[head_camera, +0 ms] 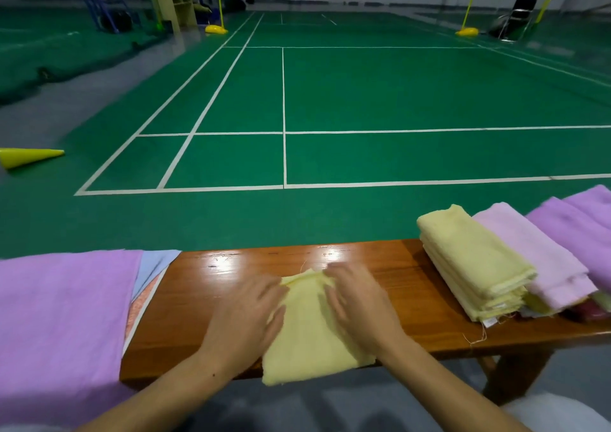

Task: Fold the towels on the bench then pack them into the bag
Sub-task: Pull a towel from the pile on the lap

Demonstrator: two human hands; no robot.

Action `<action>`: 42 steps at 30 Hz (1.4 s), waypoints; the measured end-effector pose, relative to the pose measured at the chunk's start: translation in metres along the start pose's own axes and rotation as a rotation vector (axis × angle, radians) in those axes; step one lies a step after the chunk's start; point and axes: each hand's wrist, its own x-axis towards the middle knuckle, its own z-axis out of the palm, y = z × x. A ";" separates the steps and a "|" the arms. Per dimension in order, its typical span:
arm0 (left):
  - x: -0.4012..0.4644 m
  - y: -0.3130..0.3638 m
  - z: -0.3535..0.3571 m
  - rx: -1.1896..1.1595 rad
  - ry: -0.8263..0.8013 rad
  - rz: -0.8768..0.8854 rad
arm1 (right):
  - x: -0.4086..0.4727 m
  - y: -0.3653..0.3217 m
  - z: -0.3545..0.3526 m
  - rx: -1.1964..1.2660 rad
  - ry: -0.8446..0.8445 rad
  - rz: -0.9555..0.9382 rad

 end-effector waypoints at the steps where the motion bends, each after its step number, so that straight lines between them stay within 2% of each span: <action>1: -0.004 0.003 0.009 0.049 -0.023 0.080 | -0.006 -0.006 0.006 0.004 -0.098 -0.077; 3: -0.009 0.006 0.020 0.141 -0.080 0.108 | -0.016 -0.010 0.018 -0.043 -0.256 -0.165; 5: -0.009 -0.001 0.024 0.199 -0.151 0.036 | -0.020 -0.008 0.023 -0.109 -0.337 -0.185; 8: -0.007 -0.016 0.027 0.212 -0.263 -0.040 | -0.017 0.001 0.022 -0.152 -0.377 -0.194; 13: 0.008 -0.031 0.024 0.025 -0.433 -0.169 | -0.003 0.009 0.023 -0.194 -0.396 -0.168; 16: 0.018 -0.035 0.014 -0.054 -0.379 -0.220 | 0.005 0.011 0.016 -0.156 -0.390 -0.133; 20: 0.013 -0.021 0.002 -0.186 -0.136 0.057 | -0.002 0.015 -0.003 -0.036 -0.300 -0.128; 23: 0.004 -0.011 -0.003 -0.332 -0.280 0.137 | -0.017 0.017 -0.011 0.049 -0.355 -0.141; 26: 0.000 -0.013 -0.004 -0.265 -0.387 0.168 | -0.026 0.017 -0.011 0.051 -0.385 -0.141; 32: 0.003 -0.019 0.001 -0.213 -0.267 0.201 | -0.024 0.014 -0.010 0.004 -0.381 -0.131; 35: 0.005 -0.022 0.001 -0.232 -0.222 0.155 | -0.023 0.010 -0.010 -0.075 -0.372 -0.170; 40: 0.009 -0.021 -0.011 -0.598 -0.272 -0.118 | -0.022 0.009 -0.008 -0.153 -0.323 -0.221; 42: 0.010 -0.021 -0.013 -0.616 -0.279 -0.137 | -0.022 0.010 -0.008 -0.115 -0.282 -0.196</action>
